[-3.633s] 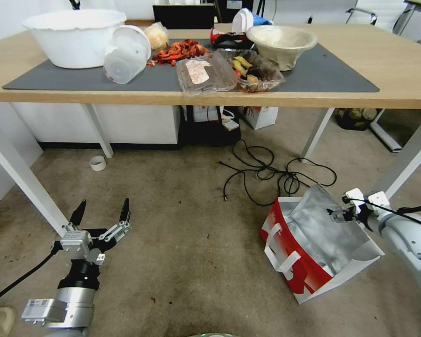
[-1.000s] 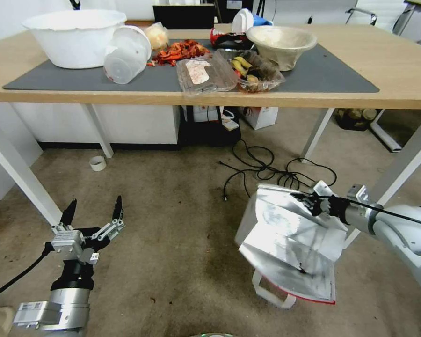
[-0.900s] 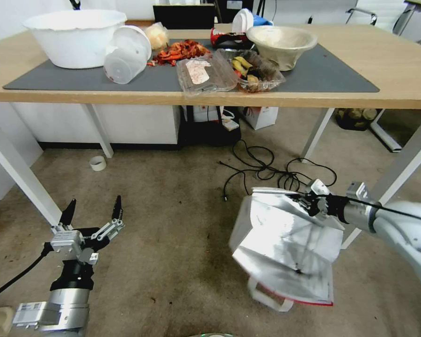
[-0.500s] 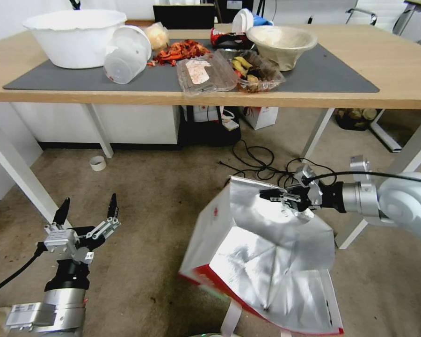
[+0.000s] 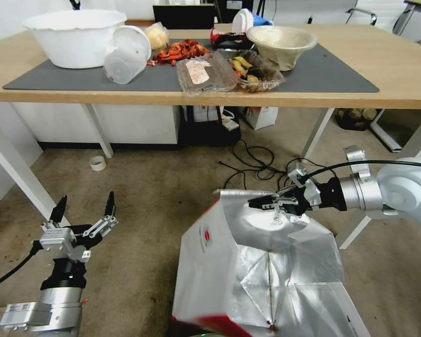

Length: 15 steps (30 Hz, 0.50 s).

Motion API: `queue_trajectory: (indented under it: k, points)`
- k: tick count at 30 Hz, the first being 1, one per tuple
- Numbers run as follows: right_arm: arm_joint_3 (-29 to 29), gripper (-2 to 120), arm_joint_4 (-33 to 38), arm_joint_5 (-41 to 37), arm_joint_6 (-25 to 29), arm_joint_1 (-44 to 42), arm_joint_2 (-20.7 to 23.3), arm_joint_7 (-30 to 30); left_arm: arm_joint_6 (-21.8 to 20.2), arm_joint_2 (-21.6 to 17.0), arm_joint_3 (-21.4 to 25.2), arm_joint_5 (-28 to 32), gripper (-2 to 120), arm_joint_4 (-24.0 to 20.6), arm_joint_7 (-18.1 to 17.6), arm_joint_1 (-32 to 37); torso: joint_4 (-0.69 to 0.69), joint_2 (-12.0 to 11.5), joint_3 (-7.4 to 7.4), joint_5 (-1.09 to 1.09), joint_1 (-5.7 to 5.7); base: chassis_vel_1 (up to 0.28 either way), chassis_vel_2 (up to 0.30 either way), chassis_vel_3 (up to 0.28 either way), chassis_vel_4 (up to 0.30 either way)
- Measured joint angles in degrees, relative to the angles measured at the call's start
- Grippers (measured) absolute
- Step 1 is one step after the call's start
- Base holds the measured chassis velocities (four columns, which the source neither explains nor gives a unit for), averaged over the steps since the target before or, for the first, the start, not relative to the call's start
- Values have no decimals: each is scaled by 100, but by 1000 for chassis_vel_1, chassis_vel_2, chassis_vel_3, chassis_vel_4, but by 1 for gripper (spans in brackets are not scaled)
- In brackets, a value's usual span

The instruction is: Pick up the food delivery bag from the floor and place it on the table.

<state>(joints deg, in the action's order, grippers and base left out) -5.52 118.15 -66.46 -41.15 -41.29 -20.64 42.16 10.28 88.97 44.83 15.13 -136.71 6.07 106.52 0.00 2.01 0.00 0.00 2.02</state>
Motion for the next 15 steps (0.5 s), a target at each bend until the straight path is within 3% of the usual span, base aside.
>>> queue_trajectory:
  k: [15]
  points:
    - [-241,0,49,445,14,-477,-52,46,-165,-14,94,-298,100,-94,47,-72,0,0,0,0,0,0,0,0,0]
